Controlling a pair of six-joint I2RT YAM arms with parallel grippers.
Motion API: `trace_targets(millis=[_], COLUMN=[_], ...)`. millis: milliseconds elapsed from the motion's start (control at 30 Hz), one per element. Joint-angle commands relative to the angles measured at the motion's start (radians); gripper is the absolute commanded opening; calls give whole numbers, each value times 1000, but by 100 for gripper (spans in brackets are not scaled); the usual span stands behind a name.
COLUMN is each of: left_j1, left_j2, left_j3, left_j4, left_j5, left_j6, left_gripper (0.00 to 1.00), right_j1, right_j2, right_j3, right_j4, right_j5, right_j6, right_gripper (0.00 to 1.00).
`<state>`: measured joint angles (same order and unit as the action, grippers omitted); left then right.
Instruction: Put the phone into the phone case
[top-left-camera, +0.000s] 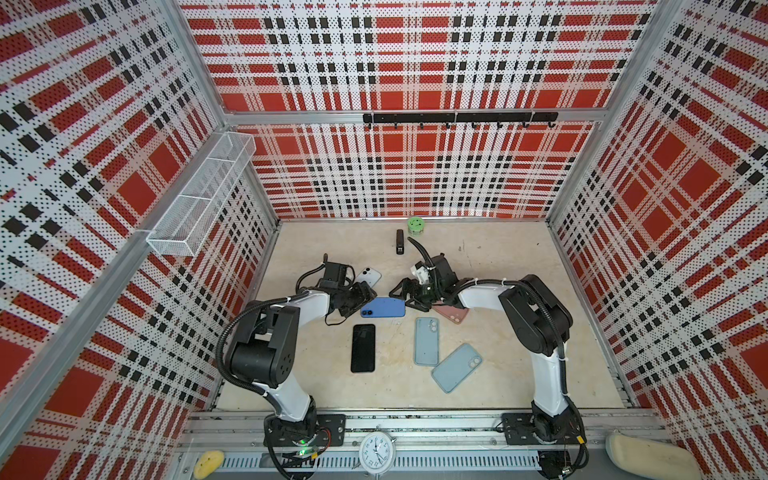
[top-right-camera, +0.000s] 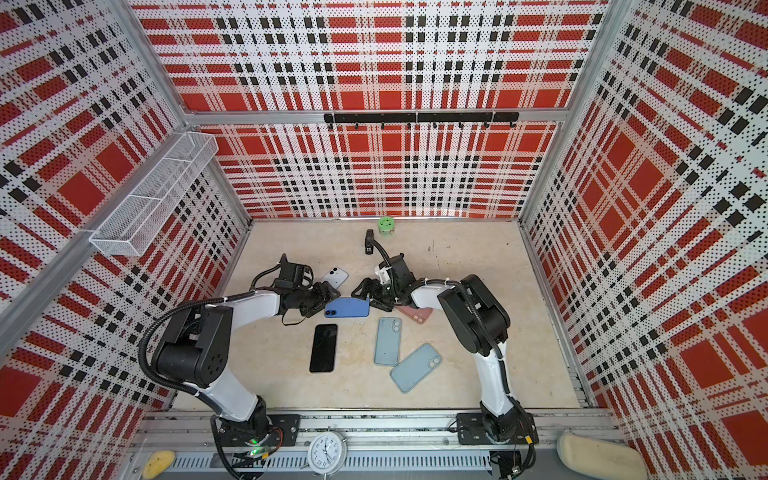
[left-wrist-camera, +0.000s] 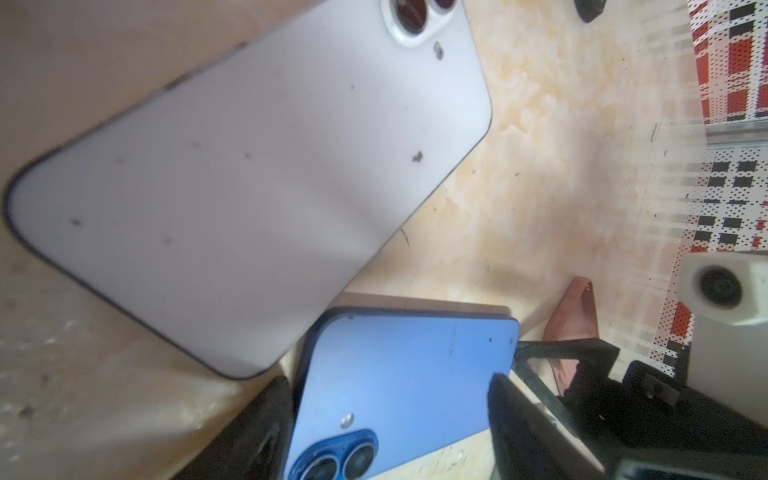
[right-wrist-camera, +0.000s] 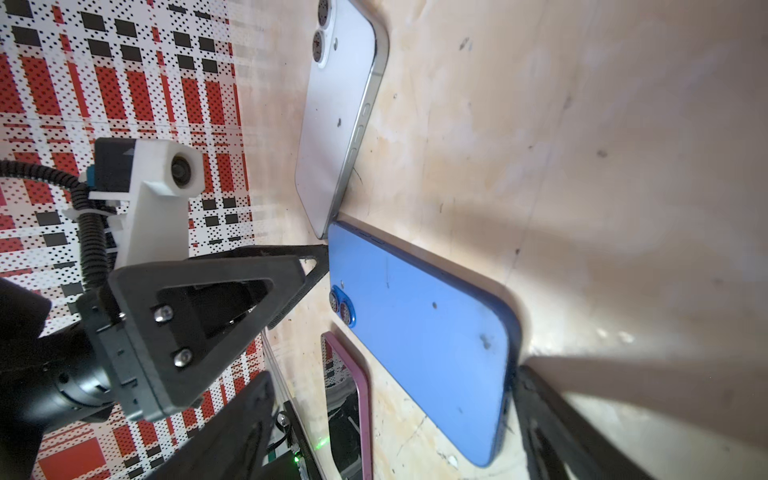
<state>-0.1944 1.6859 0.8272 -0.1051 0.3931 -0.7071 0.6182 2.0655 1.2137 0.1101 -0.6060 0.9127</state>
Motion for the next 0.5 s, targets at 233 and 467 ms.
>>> trace_targets(millis=[233, 467], left_j1=[-49, -51], left_j2=[26, 14], left_j3=[-94, -118], left_j4=[97, 123], left_j5=[100, 112], left_j6=[-91, -103], left_gripper=[77, 77], right_j1=[42, 43], right_j2=[-36, -70], right_j3=[-7, -25], right_j4=[243, 278], right_j5=[-145, -129], right_j6=[70, 84], right_gripper=[78, 75])
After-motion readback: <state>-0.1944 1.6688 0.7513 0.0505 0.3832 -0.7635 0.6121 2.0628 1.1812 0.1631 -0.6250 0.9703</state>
